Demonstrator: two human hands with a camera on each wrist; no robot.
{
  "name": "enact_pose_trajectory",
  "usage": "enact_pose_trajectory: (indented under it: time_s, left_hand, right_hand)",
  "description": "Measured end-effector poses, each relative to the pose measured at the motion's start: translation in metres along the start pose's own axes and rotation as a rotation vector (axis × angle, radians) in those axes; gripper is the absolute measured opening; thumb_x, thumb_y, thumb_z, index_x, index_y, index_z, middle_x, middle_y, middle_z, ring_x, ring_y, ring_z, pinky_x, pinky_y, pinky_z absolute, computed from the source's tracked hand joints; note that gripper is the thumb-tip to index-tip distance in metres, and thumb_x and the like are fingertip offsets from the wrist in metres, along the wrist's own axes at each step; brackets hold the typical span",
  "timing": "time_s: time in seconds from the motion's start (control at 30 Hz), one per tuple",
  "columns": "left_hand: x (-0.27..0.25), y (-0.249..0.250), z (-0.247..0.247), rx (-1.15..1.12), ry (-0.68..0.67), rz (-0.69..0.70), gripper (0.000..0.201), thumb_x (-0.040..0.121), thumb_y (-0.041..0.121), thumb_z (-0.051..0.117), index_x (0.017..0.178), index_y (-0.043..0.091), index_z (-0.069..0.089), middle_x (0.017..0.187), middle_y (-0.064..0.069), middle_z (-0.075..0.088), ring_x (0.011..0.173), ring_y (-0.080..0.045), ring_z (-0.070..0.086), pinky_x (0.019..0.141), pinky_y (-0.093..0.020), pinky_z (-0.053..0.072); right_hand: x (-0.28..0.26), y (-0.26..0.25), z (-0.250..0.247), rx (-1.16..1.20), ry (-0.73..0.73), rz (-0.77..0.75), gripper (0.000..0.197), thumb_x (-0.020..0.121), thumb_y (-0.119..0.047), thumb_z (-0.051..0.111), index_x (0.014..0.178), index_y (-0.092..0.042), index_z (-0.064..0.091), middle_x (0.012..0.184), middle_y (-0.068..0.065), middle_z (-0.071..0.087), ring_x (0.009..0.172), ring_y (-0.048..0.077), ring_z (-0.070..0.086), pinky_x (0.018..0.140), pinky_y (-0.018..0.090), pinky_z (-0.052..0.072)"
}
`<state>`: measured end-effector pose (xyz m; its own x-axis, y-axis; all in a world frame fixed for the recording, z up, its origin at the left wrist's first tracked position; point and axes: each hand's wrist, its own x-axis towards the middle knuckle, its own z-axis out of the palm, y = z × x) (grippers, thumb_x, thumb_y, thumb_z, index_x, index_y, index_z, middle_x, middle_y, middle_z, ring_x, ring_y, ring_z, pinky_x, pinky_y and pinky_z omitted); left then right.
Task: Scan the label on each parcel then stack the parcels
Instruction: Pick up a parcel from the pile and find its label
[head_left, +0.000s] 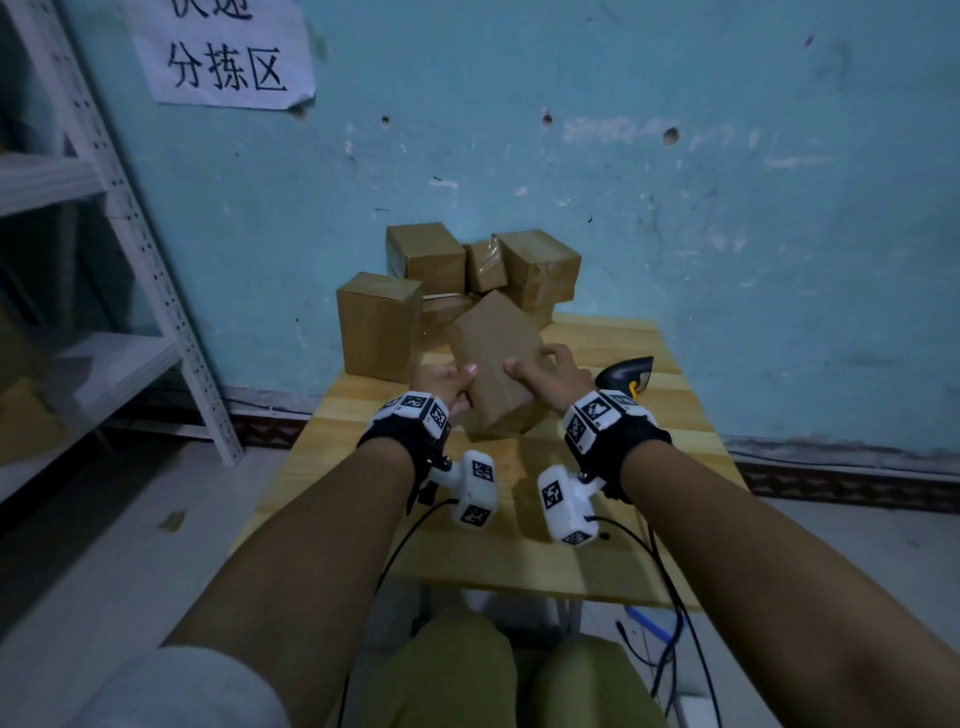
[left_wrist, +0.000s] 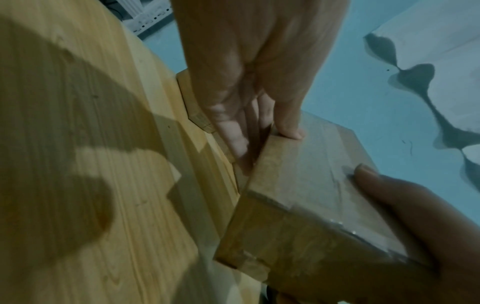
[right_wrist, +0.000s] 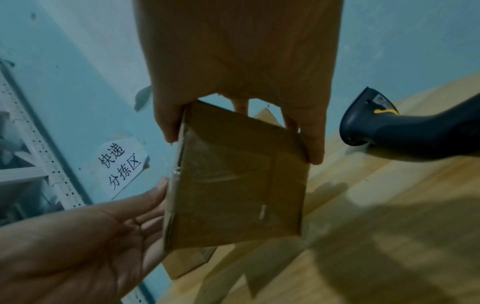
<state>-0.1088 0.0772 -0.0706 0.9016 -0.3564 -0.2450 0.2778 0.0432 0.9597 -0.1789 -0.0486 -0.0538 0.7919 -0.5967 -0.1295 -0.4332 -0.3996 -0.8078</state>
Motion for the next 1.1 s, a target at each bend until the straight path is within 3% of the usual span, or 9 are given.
enact_pose_trajectory:
  time_s: [0.07, 0.13, 0.23, 0.37, 0.47, 0.53, 0.63, 0.77, 1.1]
  left_hand:
    - [-0.001, -0.001, -0.002, 0.044, 0.044, 0.046, 0.014, 0.089, 0.004, 0.059, 0.085, -0.01, 0.061, 0.107, -0.03, 0.062, 0.081, -0.031, 0.063, 0.082, -0.035, 0.053]
    - [-0.002, -0.001, -0.003, 0.07, 0.065, 0.067, 0.028, 0.088, 0.004, 0.061, 0.106, -0.016, 0.057, 0.099, -0.024, 0.063, 0.072, -0.025, 0.061, 0.075, -0.028, 0.053]
    - [-0.004, 0.002, -0.002, 0.097, 0.08, 0.075, 0.034, 0.087, 0.004, 0.062, 0.113, -0.017, 0.055, 0.093, -0.019, 0.062, 0.069, -0.021, 0.058, 0.074, -0.028, 0.053]
    - [-0.011, 0.009, 0.002, 0.056, 0.05, 0.04, 0.025, 0.086, 0.014, 0.066, 0.092, -0.009, 0.061, 0.101, -0.022, 0.066, 0.088, -0.028, 0.061, 0.077, -0.033, 0.055]
    - [-0.016, 0.011, 0.012, 0.13, 0.02, -0.011, 0.085, 0.056, 0.052, 0.079, 0.118, -0.001, 0.056, 0.115, -0.017, 0.065, 0.102, -0.031, 0.063, 0.094, -0.045, 0.051]
    - [-0.009, 0.01, 0.012, 0.191, 0.032, -0.022, 0.111, 0.042, 0.06, 0.078, 0.133, 0.007, 0.044, 0.124, -0.012, 0.059, 0.109, -0.031, 0.059, 0.096, -0.048, 0.048]
    - [-0.023, 0.02, 0.011, 0.239, 0.022, -0.03, 0.089, 0.065, 0.047, 0.079, 0.136, 0.01, 0.041, 0.129, -0.012, 0.056, 0.112, -0.029, 0.056, 0.097, -0.044, 0.047]
    - [-0.02, 0.02, 0.008, 0.209, -0.036, 0.001, 0.068, 0.084, 0.031, 0.067, 0.14, 0.011, 0.035, 0.131, -0.011, 0.053, 0.107, -0.026, 0.054, 0.084, -0.034, 0.045]
    - [-0.017, 0.011, 0.009, 0.146, -0.041, -0.065, 0.056, 0.09, 0.046, 0.05, 0.137, 0.015, 0.045, 0.109, -0.014, 0.057, 0.102, -0.034, 0.058, 0.076, -0.035, 0.049]
  right_hand:
    - [-0.006, 0.001, -0.002, -0.039, 0.005, -0.005, 0.074, 0.078, -0.056, 0.062, 0.138, -0.028, 0.03, 0.141, 0.017, 0.031, 0.124, 0.038, 0.042, 0.1, 0.039, 0.037]
    - [-0.012, 0.001, -0.002, -0.069, 0.016, -0.007, 0.077, 0.076, -0.058, 0.063, 0.137, -0.029, 0.027, 0.14, 0.018, 0.03, 0.124, 0.039, 0.041, 0.102, 0.042, 0.038]
    - [-0.017, 0.002, -0.003, -0.092, 0.015, 0.003, 0.08, 0.075, -0.059, 0.063, 0.138, -0.029, 0.023, 0.14, 0.017, 0.029, 0.126, 0.04, 0.037, 0.103, 0.045, 0.035]
    - [-0.024, -0.001, -0.001, -0.116, 0.064, -0.012, 0.081, 0.075, -0.055, 0.066, 0.137, -0.026, 0.024, 0.142, 0.015, 0.026, 0.13, 0.037, 0.029, 0.101, 0.044, 0.032]
    - [-0.03, -0.006, 0.004, -0.206, 0.117, -0.073, 0.083, 0.072, -0.05, 0.07, 0.137, -0.024, 0.025, 0.138, 0.015, 0.026, 0.13, 0.035, 0.024, 0.099, 0.041, 0.031]
    - [-0.03, -0.006, 0.006, -0.195, 0.113, -0.116, 0.084, 0.072, -0.049, 0.07, 0.138, -0.022, 0.024, 0.137, 0.014, 0.026, 0.13, 0.033, 0.024, 0.1, 0.039, 0.03]
    - [-0.024, -0.004, -0.001, 0.09, 0.066, -0.077, 0.076, 0.084, -0.05, 0.059, 0.143, -0.015, 0.026, 0.144, 0.014, 0.032, 0.132, 0.032, 0.032, 0.105, 0.039, 0.032]
    - [-0.017, -0.005, -0.014, 0.243, -0.063, -0.012, 0.046, 0.098, -0.028, 0.043, 0.132, 0.003, 0.046, 0.135, 0.023, 0.051, 0.121, 0.036, 0.051, 0.102, 0.043, 0.041]
    - [-0.019, -0.005, -0.02, 0.389, -0.104, 0.032, 0.046, 0.096, -0.032, 0.047, 0.13, 0.0, 0.051, 0.128, 0.02, 0.056, 0.1, 0.028, 0.052, 0.1, 0.049, 0.043]
